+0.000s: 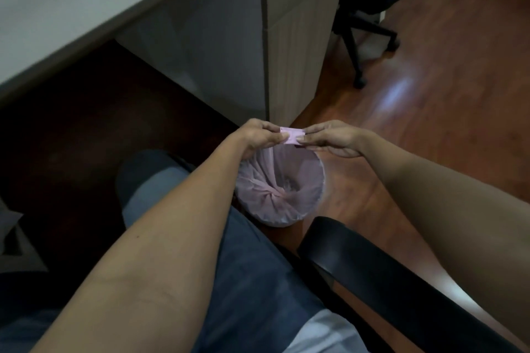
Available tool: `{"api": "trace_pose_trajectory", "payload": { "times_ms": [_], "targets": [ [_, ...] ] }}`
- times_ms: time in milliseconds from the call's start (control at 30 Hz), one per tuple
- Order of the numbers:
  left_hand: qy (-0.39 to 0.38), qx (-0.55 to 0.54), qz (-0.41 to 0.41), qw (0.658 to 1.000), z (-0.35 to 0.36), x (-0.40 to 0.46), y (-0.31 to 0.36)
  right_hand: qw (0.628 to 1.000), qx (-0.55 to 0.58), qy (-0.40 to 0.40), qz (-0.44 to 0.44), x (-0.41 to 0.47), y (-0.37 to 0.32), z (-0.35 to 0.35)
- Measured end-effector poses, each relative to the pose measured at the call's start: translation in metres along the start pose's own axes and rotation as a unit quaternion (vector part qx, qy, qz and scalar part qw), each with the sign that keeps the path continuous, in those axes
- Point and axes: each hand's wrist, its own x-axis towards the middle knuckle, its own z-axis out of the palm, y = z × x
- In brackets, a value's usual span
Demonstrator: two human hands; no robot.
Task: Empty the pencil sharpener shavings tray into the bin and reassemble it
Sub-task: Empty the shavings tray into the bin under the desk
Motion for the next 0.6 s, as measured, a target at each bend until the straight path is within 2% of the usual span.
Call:
{"api": "trace_pose_trajectory", "payload": {
  "times_ms": [167, 300, 600],
  "targets": [
    [-0.002, -0.021, -0.052, 0.998, 0.009, 0.008, -0.005, 0.998, 0.035, 0.011, 0.043, 0.007, 0.018, 0.0],
    [0.028, -0.039, -0.084, 0.995, 0.013, 0.018, -0.01, 0.996, 0.045, 0.017, 0.079, 0.01, 0.022, 0.004],
    [0.063, -0.028, -0.115, 0.991, 0.024, 0.024, 0.0, 0.988, 0.068, 0.056, 0.13, 0.016, 0.014, 0.006]
  ]
}}
